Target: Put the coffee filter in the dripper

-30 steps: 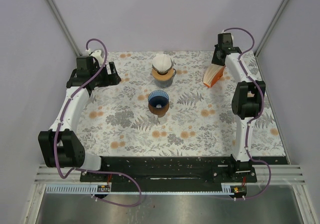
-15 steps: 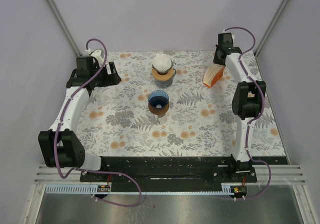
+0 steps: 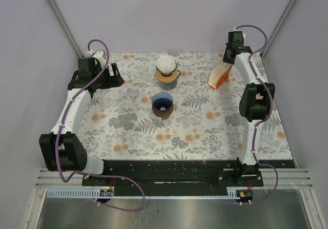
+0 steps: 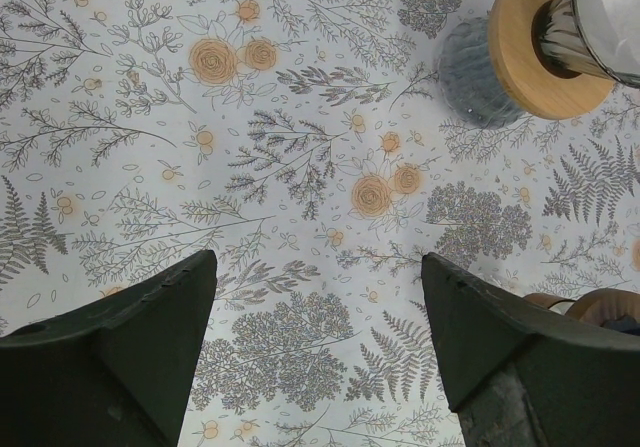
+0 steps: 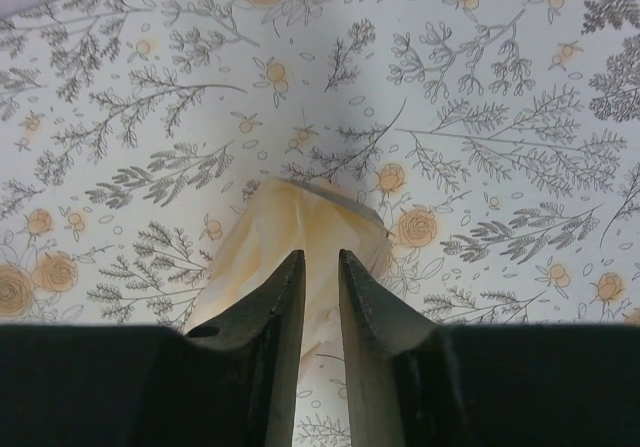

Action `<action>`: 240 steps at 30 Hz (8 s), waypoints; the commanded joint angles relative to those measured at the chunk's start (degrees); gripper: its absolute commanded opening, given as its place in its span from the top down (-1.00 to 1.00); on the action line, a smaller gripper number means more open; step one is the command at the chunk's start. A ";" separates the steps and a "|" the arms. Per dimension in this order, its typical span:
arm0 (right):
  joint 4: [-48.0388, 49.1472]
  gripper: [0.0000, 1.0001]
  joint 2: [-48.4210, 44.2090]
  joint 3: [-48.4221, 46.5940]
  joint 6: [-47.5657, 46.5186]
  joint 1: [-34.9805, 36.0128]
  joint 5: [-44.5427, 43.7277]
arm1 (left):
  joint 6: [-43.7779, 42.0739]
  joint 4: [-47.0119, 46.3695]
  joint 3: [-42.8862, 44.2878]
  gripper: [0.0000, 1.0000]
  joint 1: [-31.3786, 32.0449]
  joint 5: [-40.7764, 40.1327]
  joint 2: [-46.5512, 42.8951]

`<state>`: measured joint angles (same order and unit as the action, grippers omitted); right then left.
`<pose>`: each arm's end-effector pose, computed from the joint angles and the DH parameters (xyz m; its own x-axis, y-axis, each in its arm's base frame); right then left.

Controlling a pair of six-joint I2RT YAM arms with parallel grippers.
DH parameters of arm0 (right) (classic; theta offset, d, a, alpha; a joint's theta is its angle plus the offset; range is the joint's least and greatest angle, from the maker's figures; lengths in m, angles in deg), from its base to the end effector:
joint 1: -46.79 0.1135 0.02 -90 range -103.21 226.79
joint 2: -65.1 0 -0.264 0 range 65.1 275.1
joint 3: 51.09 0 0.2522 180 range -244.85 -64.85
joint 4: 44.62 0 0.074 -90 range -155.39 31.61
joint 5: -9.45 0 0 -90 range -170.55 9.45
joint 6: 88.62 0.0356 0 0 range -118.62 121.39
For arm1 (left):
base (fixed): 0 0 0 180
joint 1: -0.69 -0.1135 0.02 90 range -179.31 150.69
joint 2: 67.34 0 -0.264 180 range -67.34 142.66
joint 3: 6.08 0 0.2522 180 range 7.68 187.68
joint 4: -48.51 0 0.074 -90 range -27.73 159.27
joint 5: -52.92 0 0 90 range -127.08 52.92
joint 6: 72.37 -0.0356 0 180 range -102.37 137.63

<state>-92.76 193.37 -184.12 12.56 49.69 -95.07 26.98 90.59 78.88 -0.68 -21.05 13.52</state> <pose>0.5135 0.0171 0.2672 -0.6471 0.1552 -0.7464 0.2635 0.9643 -0.0280 0.3151 -0.0023 0.3256 -0.6387 -0.1715 -0.7501 0.0921 0.9508 -0.2957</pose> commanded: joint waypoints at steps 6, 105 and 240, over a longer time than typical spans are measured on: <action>-1.49 0.44 2.51 -8.00 -0.37 -0.44 0.46 | 0.68 -3.18 0.34 -0.72 -0.65 1.28 0.18; -0.61 1.00 -33.25 4.21 2.52 16.16 6.08 | -16.11 6.05 18.97 -0.63 14.18 16.59 -5.45; -24.08 0.90 -27.99 9.84 5.17 37.62 30.70 | -9.61 25.30 17.05 1.00 35.12 -3.64 0.09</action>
<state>-117.96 163.01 -171.92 19.10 86.80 -64.43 16.49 116.77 96.76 36.35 -26.93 12.47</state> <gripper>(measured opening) 0.049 0.013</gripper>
